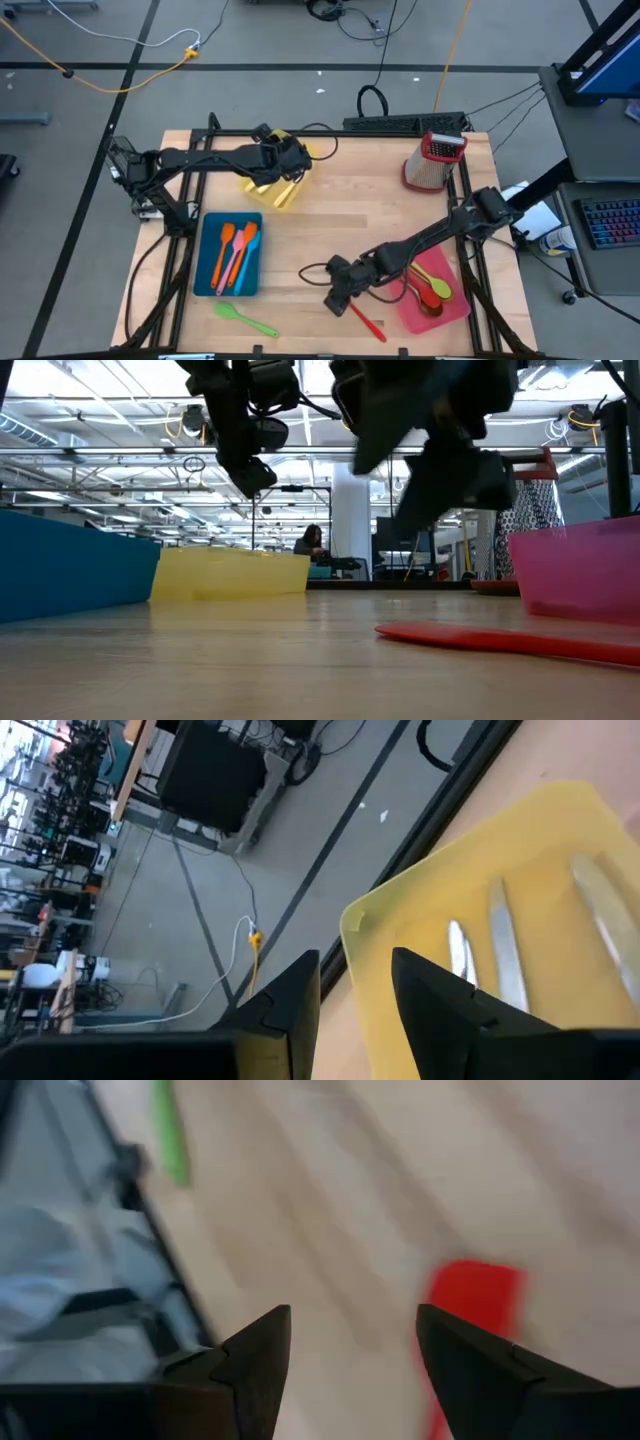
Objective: Pick & Place Kitchen Items
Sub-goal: Put the red spatula into the blue bin
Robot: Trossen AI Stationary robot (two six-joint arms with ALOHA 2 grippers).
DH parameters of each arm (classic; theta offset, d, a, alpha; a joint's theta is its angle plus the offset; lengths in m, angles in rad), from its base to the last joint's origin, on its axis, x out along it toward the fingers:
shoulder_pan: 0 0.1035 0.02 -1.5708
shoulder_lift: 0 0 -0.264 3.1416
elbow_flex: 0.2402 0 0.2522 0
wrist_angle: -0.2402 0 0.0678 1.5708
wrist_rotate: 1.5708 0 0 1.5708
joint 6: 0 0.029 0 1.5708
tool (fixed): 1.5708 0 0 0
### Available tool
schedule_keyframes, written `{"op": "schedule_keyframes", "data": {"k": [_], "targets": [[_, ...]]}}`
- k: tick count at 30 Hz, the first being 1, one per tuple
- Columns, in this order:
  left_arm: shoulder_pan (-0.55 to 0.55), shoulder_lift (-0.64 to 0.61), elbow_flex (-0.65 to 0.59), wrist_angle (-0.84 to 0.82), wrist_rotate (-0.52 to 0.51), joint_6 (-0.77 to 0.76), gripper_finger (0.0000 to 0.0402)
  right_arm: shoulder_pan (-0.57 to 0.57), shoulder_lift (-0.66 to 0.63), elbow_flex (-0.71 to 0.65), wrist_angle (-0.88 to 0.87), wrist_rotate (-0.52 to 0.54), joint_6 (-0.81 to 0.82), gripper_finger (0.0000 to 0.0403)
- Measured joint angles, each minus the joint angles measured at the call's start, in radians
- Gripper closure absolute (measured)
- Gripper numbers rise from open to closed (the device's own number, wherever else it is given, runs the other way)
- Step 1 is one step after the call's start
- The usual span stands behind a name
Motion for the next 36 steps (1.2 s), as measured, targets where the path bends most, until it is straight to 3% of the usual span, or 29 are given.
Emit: {"op": "schedule_keyframes", "data": {"k": [6, 12, 18, 28, 36], "targets": [[0.025, 0.000, 0.000, 0.000, 0.000, 0.006, 0.0270, 0.023, 0.033, -0.002, -0.056, 0.000, 0.073, 0.0193], [0.047, 0.000, 0.000, -0.001, 0.038, 0.010, 0.0270, 0.015, 0.033, -0.003, -0.203, 0.038, 0.013, 0.0193], [0.070, 0.000, 0.000, -0.001, 0.136, 0.033, 0.0270, 0.000, 0.033, -0.003, -0.140, 0.063, -0.051, 0.0193], [0.110, 0.000, 0.000, 0.002, 0.148, 0.036, 0.0270, 0.014, 0.121, 0.003, -0.107, 0.059, -0.102, 0.0193], [0.148, 0.000, 0.000, 0.027, 0.148, 0.035, 0.0270, 0.046, 0.126, 0.000, -0.178, 0.233, -0.262, 0.0193]]}}
